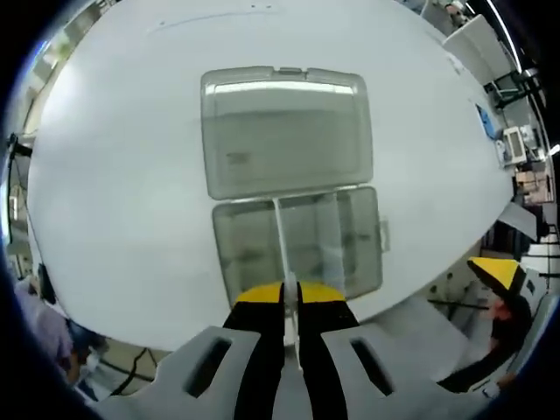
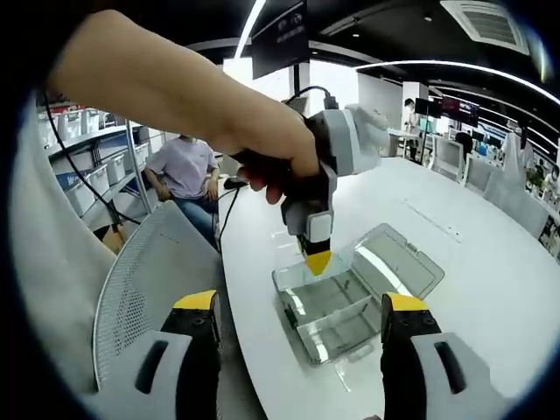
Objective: Insert the divider into the dual guide fixture by aligning both edges with the guide slots and pushing it downward to the bottom, including one-sided entry, uneven engagement, binding, and posture correction.
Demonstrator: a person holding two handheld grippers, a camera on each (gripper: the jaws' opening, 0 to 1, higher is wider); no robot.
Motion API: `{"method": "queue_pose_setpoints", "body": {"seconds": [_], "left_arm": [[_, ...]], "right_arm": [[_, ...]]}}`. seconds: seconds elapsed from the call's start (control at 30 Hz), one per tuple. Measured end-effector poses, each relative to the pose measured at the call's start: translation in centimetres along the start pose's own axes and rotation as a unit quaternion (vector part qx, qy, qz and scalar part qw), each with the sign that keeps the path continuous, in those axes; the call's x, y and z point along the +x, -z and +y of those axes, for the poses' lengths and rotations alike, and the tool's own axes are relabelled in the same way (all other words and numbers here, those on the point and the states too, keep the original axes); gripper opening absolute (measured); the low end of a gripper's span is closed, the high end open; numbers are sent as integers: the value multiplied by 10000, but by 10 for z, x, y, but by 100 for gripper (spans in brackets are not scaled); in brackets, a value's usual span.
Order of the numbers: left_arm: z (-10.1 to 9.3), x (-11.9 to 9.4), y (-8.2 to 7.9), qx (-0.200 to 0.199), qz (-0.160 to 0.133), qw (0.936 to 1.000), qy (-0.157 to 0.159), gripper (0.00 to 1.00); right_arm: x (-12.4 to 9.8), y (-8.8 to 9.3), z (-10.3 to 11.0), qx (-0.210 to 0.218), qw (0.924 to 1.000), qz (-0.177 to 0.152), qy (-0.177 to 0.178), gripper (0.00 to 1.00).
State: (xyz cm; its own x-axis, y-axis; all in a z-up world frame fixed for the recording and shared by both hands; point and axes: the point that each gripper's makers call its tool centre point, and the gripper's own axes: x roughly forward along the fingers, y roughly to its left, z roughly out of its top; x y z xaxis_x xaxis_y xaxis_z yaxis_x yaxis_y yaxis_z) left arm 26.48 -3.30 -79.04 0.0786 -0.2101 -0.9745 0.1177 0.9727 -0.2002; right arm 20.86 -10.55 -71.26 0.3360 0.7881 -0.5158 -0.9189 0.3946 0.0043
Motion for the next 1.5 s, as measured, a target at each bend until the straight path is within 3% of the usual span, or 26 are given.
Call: {"method": "queue_pose_setpoints", "body": {"seconds": [0.43, 1.5], "left_arm": [[4, 6, -2, -259, -92, 9994, 218, 1], [3, 20, -1, -346, 31, 9993, 145, 1]], "right_arm": [[-1, 1, -2, 57, 10000, -71, -20, 72], [-2, 8, -7, 106, 9999, -93, -69, 72]]}}
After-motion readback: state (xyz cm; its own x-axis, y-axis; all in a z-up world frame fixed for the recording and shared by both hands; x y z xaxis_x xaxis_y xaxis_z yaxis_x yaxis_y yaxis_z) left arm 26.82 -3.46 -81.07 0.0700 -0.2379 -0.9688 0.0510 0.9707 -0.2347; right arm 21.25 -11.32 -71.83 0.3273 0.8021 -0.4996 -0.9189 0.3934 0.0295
